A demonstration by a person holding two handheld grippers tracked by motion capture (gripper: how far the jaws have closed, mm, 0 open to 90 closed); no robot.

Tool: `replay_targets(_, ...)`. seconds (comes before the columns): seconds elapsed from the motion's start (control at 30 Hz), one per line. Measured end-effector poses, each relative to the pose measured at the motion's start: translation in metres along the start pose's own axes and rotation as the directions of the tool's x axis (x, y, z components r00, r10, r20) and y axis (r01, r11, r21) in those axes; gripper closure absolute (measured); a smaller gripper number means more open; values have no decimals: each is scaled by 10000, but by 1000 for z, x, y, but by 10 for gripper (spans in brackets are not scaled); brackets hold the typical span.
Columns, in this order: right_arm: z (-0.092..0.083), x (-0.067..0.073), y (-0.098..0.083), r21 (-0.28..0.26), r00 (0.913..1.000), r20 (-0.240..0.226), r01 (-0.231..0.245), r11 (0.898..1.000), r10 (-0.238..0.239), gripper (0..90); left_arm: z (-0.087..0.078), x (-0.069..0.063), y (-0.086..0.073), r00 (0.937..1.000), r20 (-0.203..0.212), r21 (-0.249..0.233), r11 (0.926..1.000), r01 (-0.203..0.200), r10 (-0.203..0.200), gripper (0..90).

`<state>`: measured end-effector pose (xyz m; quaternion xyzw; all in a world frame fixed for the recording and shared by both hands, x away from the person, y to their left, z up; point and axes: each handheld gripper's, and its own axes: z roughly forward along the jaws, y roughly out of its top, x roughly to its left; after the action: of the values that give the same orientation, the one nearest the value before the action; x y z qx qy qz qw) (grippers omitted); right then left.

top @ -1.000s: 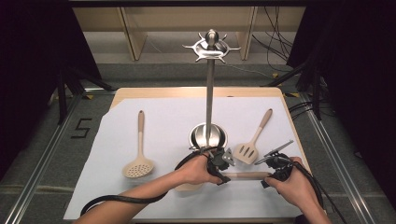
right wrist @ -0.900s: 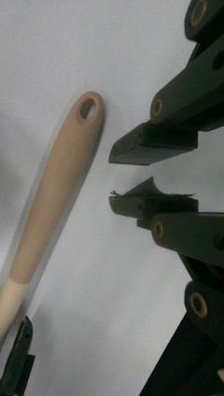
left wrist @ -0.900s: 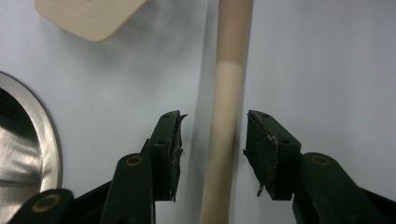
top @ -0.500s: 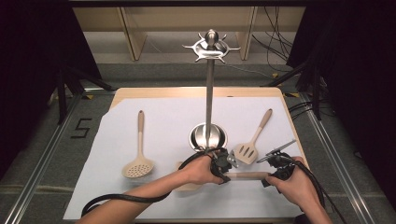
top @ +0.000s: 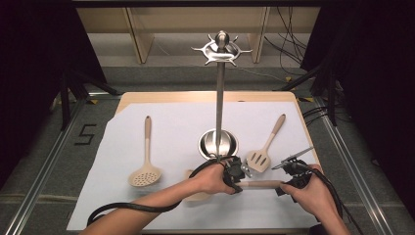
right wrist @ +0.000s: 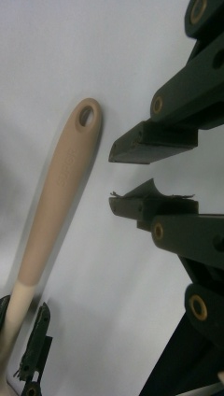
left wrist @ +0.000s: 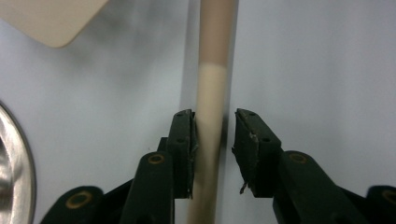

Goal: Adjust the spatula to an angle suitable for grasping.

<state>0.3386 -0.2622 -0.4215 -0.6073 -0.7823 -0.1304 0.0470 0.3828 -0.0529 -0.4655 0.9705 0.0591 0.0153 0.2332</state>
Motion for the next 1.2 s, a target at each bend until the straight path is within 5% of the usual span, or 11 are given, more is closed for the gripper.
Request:
replay_targets(0.23,-1,-4,0,-57,9993,77,360,9993,-359,729,0,0,2,9999,-153,149,9999,-52,54,760)
replay_targets(0.4,0,-3,-1,-95,10000,-58,-1,10000,1,728,0,-2,5,9991,-270,370,9988,-307,317,767)
replay_targets(0.67,-2,-3,0,-13,9999,137,-24,10000,25,723,1,1,7,9996,-123,517,9984,-250,257,726)
replay_targets(0.83,1,-6,1,-63,9993,23,380,9993,-380,722,1,1,9,9994,-70,648,9973,-344,349,754)
replay_targets(0.97,0,-6,0,-35,9999,-97,101,9999,-101,723,1,-1,9,9985,-158,650,9966,-510,522,775)
replay_targets(1.07,-2,-11,0,-265,9998,-46,191,9995,-193,724,0,-6,7,9957,-490,495,9959,-758,782,780)
replay_targets(1.2,-7,-19,-3,-374,9999,-123,-53,9993,48,724,-7,-4,-1,9967,-681,-164,9989,-447,435,782)
